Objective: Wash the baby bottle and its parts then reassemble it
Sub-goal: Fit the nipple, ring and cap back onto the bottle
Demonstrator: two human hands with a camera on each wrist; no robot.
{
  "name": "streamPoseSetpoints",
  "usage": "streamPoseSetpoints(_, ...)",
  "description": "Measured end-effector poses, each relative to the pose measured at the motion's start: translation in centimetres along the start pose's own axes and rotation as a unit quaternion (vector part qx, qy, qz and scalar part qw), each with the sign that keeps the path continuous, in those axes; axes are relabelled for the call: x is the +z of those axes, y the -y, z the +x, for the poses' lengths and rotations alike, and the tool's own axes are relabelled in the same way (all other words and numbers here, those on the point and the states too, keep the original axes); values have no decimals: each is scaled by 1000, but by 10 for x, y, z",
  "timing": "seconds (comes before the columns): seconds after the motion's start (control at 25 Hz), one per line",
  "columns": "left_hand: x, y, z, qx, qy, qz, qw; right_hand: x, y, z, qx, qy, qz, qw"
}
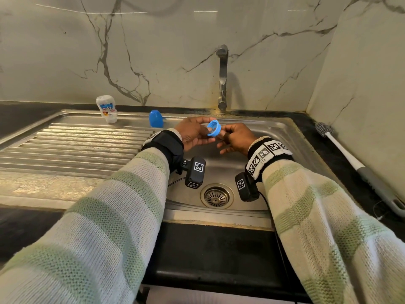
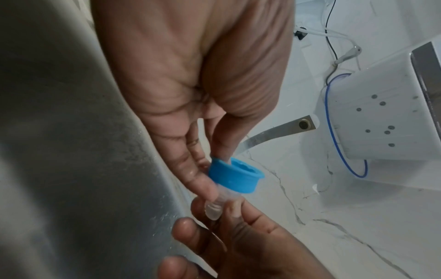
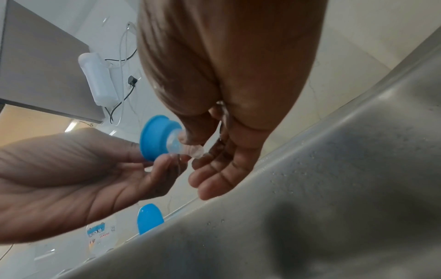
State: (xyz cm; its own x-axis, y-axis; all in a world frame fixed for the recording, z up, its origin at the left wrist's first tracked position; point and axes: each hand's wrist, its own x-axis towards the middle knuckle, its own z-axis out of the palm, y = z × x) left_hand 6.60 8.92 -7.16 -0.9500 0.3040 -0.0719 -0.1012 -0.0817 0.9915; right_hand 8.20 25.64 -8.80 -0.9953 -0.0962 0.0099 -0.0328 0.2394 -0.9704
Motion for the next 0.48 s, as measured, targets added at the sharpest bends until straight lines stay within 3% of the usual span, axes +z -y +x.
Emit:
streamPoseSetpoints(0.24,-6,-1,-2,-42,13,-42,998,4,2,3,-65,-36,-55,996)
streamPoseSetpoints(0.36,-1,-4,0,-21,-11,97,995,1,2,7,-84,-25,-146,985)
streamPoseSetpoints(0.48,4,-3,4,1,-51,223,973,2,6,8,-92,-20,-279,956)
